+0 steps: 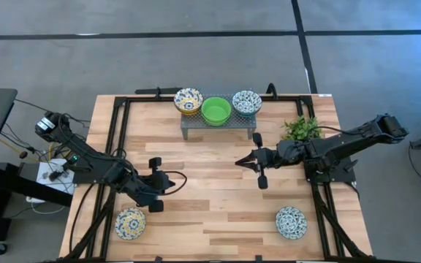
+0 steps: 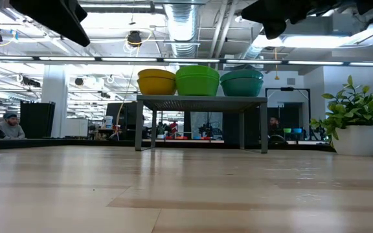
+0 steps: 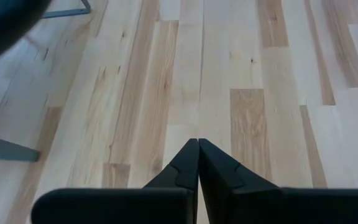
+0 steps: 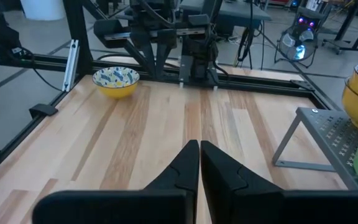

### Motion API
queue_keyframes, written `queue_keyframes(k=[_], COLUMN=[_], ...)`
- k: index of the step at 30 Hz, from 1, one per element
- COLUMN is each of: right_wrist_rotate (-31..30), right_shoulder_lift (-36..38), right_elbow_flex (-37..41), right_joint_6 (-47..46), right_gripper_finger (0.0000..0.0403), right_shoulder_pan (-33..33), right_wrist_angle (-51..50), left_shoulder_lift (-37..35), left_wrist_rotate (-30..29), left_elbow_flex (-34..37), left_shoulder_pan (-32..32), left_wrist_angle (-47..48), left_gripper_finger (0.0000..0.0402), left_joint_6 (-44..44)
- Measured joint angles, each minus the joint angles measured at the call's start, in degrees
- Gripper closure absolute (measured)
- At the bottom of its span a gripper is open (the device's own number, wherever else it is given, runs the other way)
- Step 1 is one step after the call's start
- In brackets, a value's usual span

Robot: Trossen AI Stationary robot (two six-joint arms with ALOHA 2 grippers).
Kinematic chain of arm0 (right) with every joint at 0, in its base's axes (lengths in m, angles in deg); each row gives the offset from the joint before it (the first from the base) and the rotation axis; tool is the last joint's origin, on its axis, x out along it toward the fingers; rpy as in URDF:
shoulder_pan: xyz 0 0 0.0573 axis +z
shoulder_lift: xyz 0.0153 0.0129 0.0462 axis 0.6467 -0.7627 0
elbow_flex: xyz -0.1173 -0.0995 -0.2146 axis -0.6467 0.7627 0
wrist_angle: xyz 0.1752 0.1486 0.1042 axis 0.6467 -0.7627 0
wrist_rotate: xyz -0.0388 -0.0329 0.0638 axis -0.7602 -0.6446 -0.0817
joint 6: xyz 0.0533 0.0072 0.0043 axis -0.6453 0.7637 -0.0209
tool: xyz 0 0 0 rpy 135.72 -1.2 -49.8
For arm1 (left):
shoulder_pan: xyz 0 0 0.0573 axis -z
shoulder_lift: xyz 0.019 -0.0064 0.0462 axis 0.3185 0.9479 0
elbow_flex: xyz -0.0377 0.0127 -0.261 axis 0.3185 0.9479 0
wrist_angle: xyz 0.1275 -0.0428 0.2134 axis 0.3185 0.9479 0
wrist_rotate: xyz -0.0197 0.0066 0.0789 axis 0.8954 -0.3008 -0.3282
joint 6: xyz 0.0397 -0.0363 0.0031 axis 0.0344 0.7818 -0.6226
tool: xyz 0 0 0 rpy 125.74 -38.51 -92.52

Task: Pick & Place Mini bowls
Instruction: Stack the yellow patterned bowl on top of the yellow patterned bowls on the shelf

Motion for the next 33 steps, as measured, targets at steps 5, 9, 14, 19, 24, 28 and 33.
queue_keyframes(k=[5,9,14,19,24,28,33], right_wrist_rotate=[0.0,0.0,0.0,0.0,0.0,0.0,0.0], right_shoulder_lift=[0.0,0.0,0.0,0.0,0.0,0.0,0.0], right_elbow_flex=[0.0,0.0,0.0,0.0,0.0,0.0,0.0], right_joint_6=[0.0,0.0,0.0,0.0,0.0,0.0,0.0], right_gripper_finger=[0.0392,0.039,0.039,0.039,0.0389,0.039,0.0387], right_shoulder_pan=[0.0,0.0,0.0,0.0,0.0,0.0,0.0], right_wrist_angle=[0.0,0.0,0.0,0.0,0.0,0.0,0.0], left_shoulder_lift=[0.0,0.0,0.0,0.0,0.0,0.0,0.0], left_wrist_rotate=[-0.3,-0.4,-0.4,-0.4,-0.4,-0.4,-0.4], left_elbow_flex=[0.0,0.0,0.0,0.0,0.0,0.0,0.0], left_shoulder_pan=[0.0,-0.8,-3.4,-6.0,-7.7,-8.0,-8.0], left_wrist_angle=[-1.2,-3.9,-5.1,-5.1,-5.1,-5.1,-5.1], left_gripper_finger=[0.039,0.0389,0.0389,0.038,0.0361,0.035,0.0343], left_joint_6=[0.0,-0.3,-0.5,-3.1,-3.5,-3.5,-3.5])
